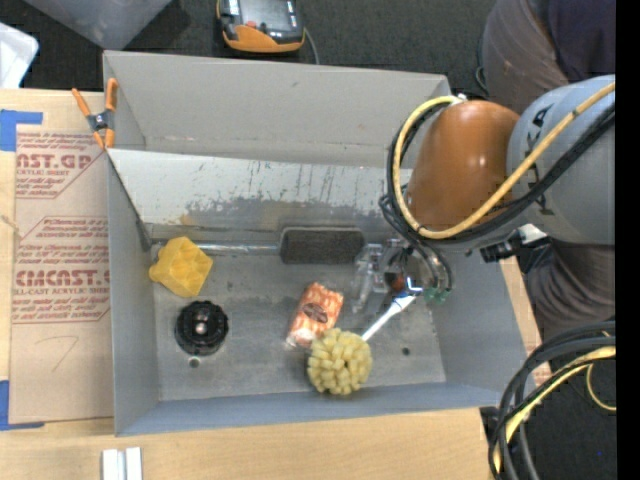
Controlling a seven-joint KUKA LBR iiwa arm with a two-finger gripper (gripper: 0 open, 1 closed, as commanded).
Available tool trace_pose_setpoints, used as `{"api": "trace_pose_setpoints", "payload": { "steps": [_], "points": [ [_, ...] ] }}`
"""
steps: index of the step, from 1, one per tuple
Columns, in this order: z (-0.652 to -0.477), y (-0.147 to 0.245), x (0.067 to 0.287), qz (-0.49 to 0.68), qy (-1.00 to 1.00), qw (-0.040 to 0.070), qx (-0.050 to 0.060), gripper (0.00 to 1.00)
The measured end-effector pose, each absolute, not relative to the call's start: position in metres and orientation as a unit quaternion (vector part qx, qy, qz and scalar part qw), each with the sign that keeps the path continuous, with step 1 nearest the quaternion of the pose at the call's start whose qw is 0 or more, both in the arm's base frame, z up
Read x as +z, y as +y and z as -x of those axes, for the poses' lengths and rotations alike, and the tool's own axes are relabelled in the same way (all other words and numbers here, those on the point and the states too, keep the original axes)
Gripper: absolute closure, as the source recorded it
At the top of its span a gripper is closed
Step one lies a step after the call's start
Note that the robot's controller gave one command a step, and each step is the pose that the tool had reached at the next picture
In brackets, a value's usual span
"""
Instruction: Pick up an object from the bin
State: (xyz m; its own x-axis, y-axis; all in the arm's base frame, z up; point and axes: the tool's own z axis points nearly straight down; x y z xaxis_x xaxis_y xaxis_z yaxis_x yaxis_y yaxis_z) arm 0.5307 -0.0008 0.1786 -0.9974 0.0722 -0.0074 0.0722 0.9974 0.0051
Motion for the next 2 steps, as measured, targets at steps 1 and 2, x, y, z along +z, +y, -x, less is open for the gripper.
{"api": "trace_pose_setpoints", "payload": {
  "steps": [1,2],
  "points": [
    [-0.539,-0.021,0.124,0.106,0.994,0.005,0.002,1.00],
    [-0.533,-0.009,0.191,-0.007,1.000,0.009,0.003,1.00]
  ]
}}
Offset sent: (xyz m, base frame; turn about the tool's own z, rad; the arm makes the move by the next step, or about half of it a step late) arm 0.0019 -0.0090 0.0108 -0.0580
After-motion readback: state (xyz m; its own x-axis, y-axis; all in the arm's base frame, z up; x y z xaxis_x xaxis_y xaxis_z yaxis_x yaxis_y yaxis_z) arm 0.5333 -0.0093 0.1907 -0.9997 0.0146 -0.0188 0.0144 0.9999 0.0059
